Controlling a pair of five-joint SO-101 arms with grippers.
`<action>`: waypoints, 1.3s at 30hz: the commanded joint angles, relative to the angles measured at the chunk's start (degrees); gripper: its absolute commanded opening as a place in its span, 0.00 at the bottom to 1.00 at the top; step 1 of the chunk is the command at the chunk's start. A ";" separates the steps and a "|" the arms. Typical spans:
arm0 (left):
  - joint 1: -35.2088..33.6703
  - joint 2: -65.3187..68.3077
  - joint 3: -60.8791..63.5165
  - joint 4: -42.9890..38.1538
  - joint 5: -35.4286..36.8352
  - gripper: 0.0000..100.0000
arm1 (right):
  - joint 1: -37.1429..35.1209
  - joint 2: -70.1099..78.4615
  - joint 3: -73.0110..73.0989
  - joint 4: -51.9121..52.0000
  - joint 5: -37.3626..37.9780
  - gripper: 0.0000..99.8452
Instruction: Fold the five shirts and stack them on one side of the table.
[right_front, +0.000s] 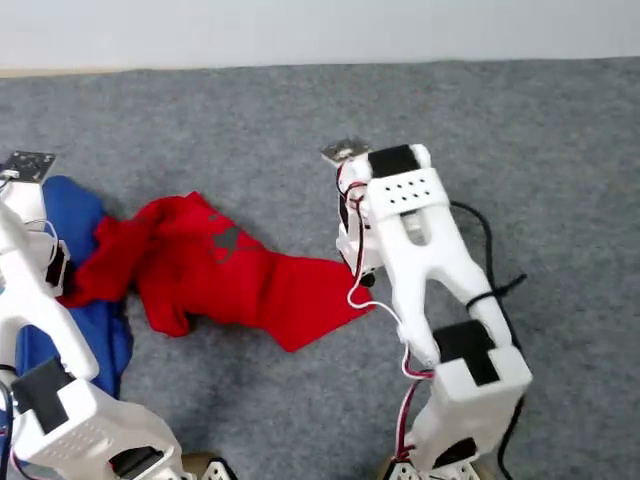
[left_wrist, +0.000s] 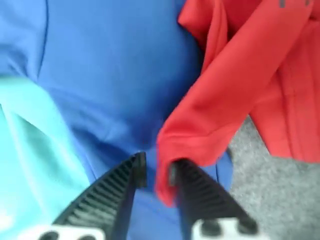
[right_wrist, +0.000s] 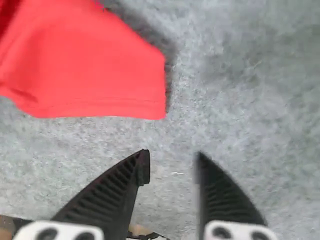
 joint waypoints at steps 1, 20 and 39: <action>0.00 -1.93 -0.31 0.88 -0.44 0.15 | -2.77 1.27 -2.90 0.04 -1.41 0.21; 0.00 -1.93 -0.31 0.53 -0.44 0.15 | -7.52 14.29 -2.90 -6.37 -1.49 0.21; 0.09 -1.49 -0.31 0.44 -0.35 0.15 | -7.52 19.47 -2.99 -10.33 -1.14 0.01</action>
